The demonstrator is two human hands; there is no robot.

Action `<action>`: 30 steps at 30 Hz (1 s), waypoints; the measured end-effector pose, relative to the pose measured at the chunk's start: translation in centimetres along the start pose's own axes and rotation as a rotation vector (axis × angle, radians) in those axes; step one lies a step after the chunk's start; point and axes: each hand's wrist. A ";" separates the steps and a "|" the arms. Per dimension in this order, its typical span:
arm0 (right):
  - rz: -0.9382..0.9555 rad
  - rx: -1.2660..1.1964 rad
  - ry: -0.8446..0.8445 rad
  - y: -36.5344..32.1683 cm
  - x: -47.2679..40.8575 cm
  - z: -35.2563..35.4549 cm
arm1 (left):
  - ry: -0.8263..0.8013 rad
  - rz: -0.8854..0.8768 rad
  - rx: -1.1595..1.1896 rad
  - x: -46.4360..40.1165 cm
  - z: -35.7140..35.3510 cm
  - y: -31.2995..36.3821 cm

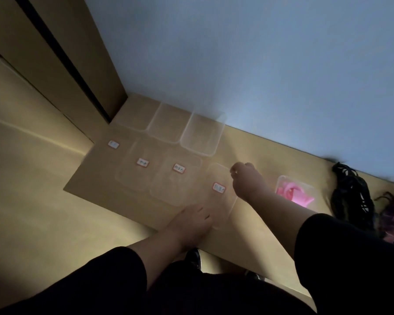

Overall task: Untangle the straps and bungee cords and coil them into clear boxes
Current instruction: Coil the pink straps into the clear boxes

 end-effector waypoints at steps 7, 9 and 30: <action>0.027 -0.126 0.171 1.2 2.0 2.8 | -0.072 -0.055 -0.078 -1.7 0.9 1.3; 0.013 -0.158 0.221 2.1 2.8 4.3 | 0.006 -0.143 -0.079 -2.4 1.9 2.1; -0.122 0.038 0.215 16.8 6.6 8.6 | 0.239 -0.514 -0.162 -13.0 2.8 12.6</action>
Point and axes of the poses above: each hand's wrist, its own x-axis away from the middle knuckle, its own z-axis out of the back of the hand, y = z × x
